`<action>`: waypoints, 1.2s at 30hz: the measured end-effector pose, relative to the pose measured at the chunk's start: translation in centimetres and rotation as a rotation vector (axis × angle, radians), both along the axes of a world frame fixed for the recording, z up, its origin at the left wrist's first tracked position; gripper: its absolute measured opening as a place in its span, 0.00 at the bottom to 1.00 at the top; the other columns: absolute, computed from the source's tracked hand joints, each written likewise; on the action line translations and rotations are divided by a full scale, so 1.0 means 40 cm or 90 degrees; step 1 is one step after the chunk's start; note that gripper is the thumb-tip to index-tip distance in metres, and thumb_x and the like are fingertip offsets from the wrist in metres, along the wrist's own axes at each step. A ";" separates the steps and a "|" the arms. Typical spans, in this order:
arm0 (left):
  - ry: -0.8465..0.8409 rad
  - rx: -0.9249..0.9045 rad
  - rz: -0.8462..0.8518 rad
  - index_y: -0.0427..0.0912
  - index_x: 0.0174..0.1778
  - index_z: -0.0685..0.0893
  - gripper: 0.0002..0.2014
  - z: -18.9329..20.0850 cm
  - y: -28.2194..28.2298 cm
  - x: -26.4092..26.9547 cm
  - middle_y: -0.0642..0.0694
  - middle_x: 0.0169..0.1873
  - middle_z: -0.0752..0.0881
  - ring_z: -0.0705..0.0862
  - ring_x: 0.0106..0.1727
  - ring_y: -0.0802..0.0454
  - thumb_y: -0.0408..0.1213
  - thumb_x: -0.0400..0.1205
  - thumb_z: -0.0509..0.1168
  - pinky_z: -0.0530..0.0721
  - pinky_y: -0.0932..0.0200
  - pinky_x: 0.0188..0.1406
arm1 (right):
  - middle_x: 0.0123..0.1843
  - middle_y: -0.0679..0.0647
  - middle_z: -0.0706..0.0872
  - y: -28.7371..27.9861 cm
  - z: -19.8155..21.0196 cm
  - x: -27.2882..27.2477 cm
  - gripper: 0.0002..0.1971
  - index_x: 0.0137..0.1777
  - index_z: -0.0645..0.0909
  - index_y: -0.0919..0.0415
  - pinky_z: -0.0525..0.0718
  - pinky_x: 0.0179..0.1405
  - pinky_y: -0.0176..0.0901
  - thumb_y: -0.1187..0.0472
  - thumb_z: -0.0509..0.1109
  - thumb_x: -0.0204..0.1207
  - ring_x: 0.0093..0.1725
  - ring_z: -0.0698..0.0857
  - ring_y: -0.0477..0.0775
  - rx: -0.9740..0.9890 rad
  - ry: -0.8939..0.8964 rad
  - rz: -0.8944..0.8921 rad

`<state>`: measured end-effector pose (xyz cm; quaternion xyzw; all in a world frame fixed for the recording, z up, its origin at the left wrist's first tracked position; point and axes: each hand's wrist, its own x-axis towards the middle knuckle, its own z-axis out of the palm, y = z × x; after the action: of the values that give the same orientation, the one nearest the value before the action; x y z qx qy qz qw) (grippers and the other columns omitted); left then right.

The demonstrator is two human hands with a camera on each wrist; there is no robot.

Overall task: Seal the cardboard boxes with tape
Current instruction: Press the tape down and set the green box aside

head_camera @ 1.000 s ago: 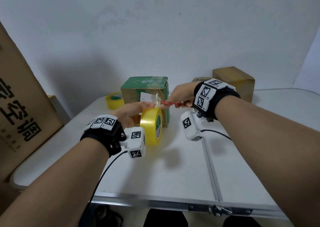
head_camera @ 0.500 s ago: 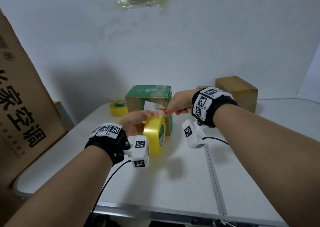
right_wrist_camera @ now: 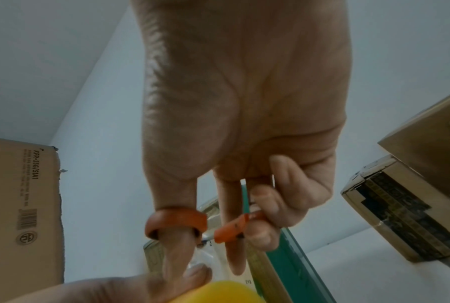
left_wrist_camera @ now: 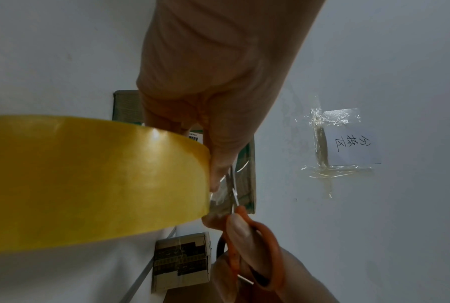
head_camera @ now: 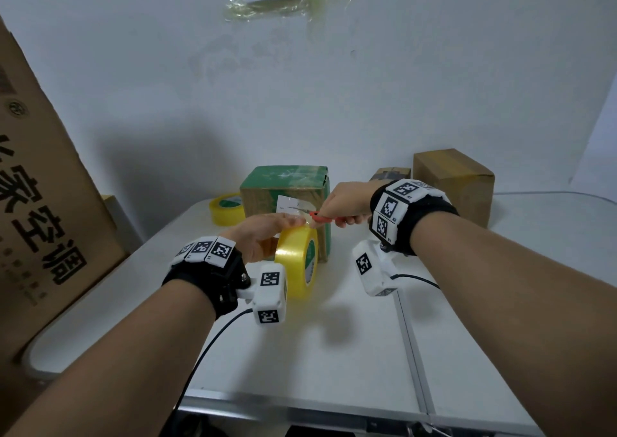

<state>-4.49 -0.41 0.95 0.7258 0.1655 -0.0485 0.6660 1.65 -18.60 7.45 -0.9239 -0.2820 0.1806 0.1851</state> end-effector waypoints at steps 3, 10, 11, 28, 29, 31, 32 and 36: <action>-0.003 0.008 -0.009 0.41 0.59 0.88 0.14 0.002 -0.001 -0.001 0.41 0.50 0.92 0.91 0.48 0.46 0.39 0.78 0.74 0.88 0.53 0.39 | 0.36 0.55 0.80 0.012 -0.007 0.005 0.27 0.58 0.88 0.65 0.69 0.26 0.37 0.40 0.74 0.73 0.26 0.71 0.49 0.015 -0.039 -0.004; -0.003 0.021 -0.018 0.43 0.59 0.87 0.14 0.007 0.007 -0.007 0.40 0.53 0.91 0.91 0.52 0.43 0.40 0.79 0.74 0.89 0.48 0.47 | 0.31 0.51 0.83 0.002 -0.026 0.010 0.20 0.52 0.91 0.63 0.70 0.22 0.32 0.44 0.77 0.73 0.24 0.72 0.45 0.079 -0.015 0.050; -0.005 0.017 -0.024 0.42 0.60 0.87 0.14 0.007 0.007 -0.009 0.40 0.53 0.91 0.90 0.54 0.42 0.40 0.79 0.73 0.89 0.48 0.49 | 0.31 0.51 0.82 -0.003 -0.034 0.007 0.22 0.54 0.90 0.64 0.70 0.22 0.32 0.44 0.77 0.73 0.24 0.71 0.45 0.087 0.013 0.047; -0.146 0.111 -0.119 0.40 0.53 0.89 0.07 0.023 -0.113 -0.072 0.45 0.43 0.89 0.85 0.42 0.51 0.32 0.80 0.71 0.85 0.61 0.41 | 0.35 0.52 0.76 -0.244 -0.154 -0.029 0.21 0.39 0.73 0.60 0.70 0.30 0.38 0.43 0.74 0.76 0.31 0.72 0.49 -0.086 0.044 -0.231; -0.150 0.106 -0.121 0.41 0.53 0.89 0.07 0.022 -0.133 -0.069 0.46 0.42 0.89 0.86 0.41 0.52 0.32 0.80 0.71 0.85 0.62 0.39 | 0.37 0.53 0.76 -0.260 -0.154 -0.035 0.19 0.44 0.76 0.61 0.69 0.30 0.37 0.43 0.72 0.77 0.33 0.72 0.50 -0.117 0.021 -0.234; -0.156 0.093 -0.125 0.39 0.56 0.87 0.09 0.018 -0.176 -0.057 0.47 0.42 0.89 0.86 0.40 0.52 0.33 0.81 0.71 0.86 0.63 0.37 | 0.47 0.55 0.76 -0.295 -0.159 -0.039 0.22 0.63 0.78 0.63 0.69 0.32 0.37 0.46 0.70 0.81 0.41 0.75 0.53 -0.156 -0.005 -0.243; -0.159 0.090 -0.131 0.38 0.57 0.87 0.10 0.016 -0.199 -0.051 0.46 0.42 0.88 0.86 0.40 0.52 0.33 0.81 0.70 0.86 0.63 0.36 | 0.51 0.55 0.77 -0.313 -0.166 -0.036 0.25 0.69 0.76 0.65 0.73 0.36 0.38 0.47 0.69 0.81 0.44 0.76 0.54 -0.166 -0.009 -0.252; -0.190 0.150 -0.147 0.36 0.53 0.88 0.07 0.027 -0.292 -0.015 0.44 0.43 0.89 0.87 0.36 0.56 0.31 0.80 0.71 0.85 0.64 0.35 | 0.58 0.60 0.86 -0.385 -0.189 -0.024 0.24 0.67 0.82 0.65 0.82 0.60 0.46 0.49 0.73 0.78 0.55 0.85 0.58 -0.213 -0.047 -0.266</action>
<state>-5.10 -12.09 2.04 0.8117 -0.0145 0.0033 0.5839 0.69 -34.00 -0.09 -0.9857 -0.0579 0.1490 0.0527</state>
